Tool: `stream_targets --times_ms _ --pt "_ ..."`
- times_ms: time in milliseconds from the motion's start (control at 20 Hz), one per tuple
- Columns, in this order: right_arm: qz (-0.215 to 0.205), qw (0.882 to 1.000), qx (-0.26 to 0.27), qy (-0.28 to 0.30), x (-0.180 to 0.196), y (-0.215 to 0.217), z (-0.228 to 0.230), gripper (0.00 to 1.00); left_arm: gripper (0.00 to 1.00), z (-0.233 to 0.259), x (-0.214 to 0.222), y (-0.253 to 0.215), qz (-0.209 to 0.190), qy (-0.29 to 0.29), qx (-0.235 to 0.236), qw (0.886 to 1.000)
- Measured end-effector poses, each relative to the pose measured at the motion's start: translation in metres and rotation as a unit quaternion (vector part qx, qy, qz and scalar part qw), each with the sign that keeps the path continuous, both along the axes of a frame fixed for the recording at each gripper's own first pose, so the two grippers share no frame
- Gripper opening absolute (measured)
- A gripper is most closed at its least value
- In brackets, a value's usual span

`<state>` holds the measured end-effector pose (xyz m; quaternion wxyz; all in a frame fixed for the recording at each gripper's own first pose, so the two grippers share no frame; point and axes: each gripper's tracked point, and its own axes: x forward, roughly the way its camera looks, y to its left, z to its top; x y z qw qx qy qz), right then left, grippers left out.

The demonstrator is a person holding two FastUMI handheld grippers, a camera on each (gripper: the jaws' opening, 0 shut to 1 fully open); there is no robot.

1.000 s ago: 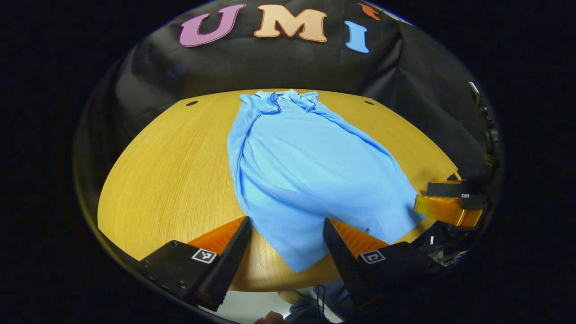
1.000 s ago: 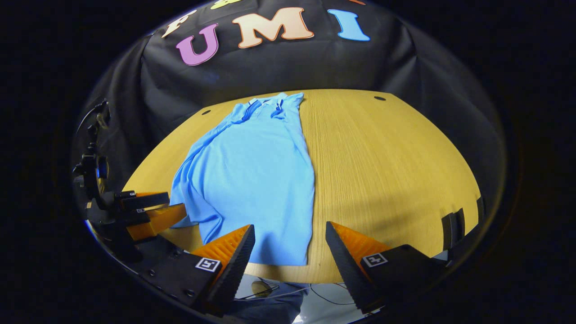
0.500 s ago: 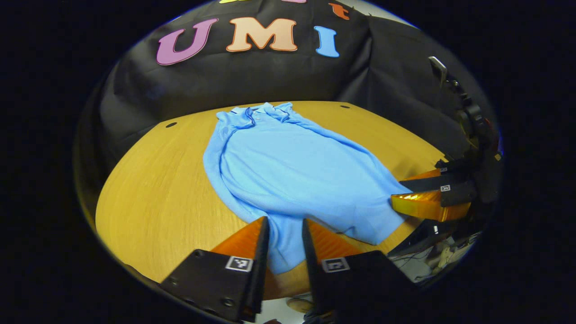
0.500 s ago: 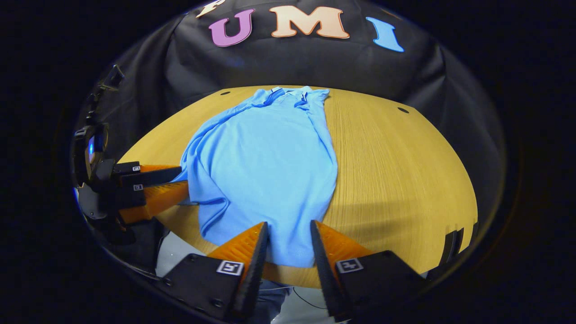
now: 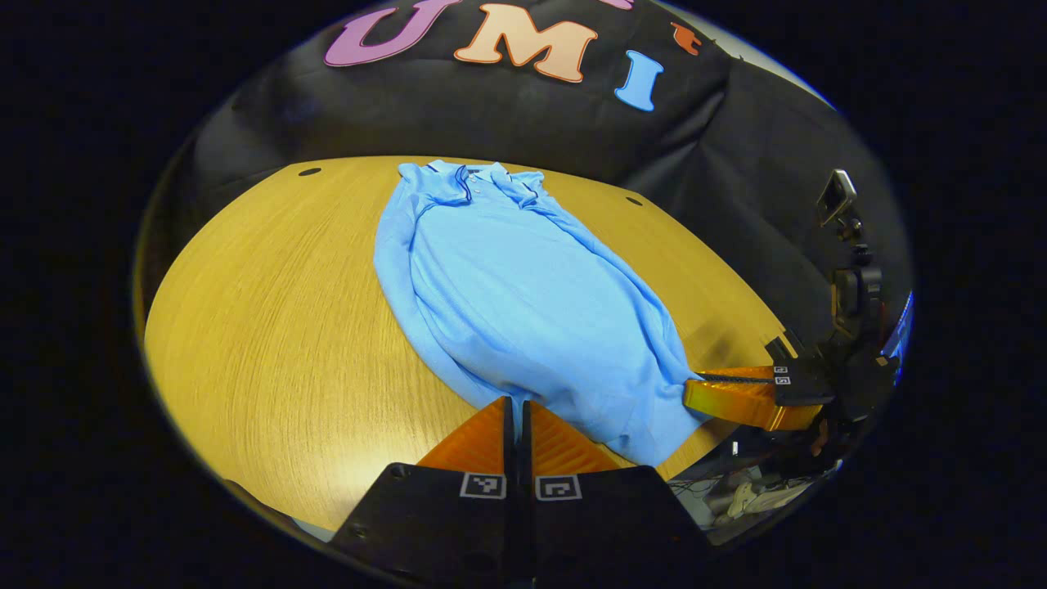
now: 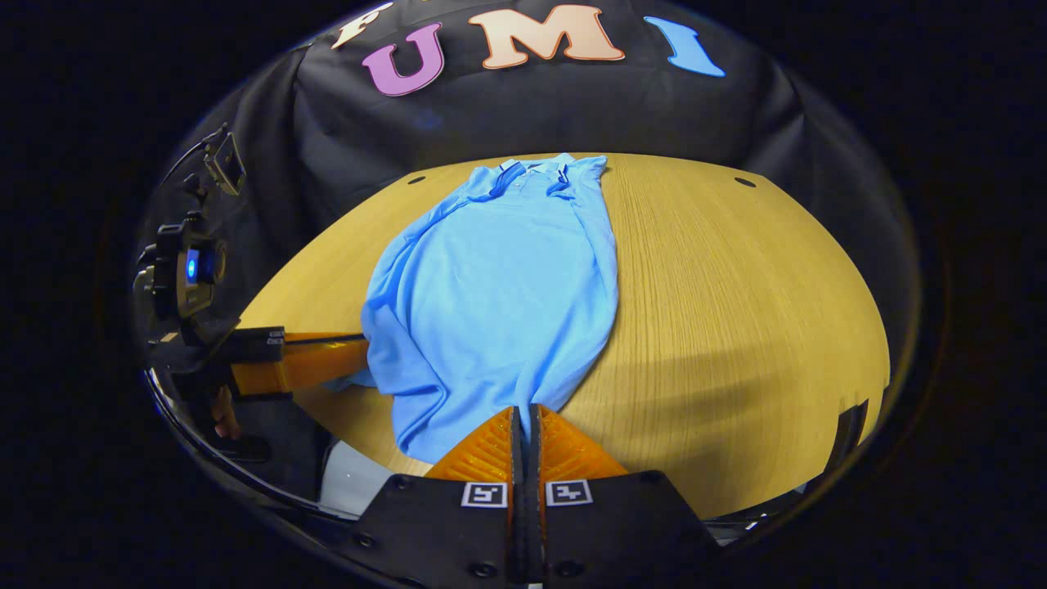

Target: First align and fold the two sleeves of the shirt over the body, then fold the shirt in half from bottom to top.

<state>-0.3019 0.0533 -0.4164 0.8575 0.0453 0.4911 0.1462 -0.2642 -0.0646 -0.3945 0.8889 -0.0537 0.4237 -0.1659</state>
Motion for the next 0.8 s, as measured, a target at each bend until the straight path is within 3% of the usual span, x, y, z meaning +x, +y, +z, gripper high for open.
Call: stream_targets --times_ms 250,350,500,800 --pt "0.0 1.0 -0.01 0.016 0.0 -0.003 -0.006 0.03 0.0 -0.004 -0.006 0.018 -0.02 0.0 0.073 0.997" --pt "-0.003 1.0 -0.009 0.017 0.0 -0.004 -0.008 0.03 0.12 0.0 -0.009 0.015 -0.041 -0.001 0.08 0.996" --pt "-0.001 1.0 -0.009 0.018 -0.001 -0.005 -0.008 0.03 0.96 0.003 -0.007 0.02 -0.043 -0.017 0.103 0.994" --pt "0.001 1.0 -0.01 0.017 -0.001 -0.006 -0.009 0.03 0.96 0.023 0.01 -0.002 -0.019 -0.044 0.051 0.998"
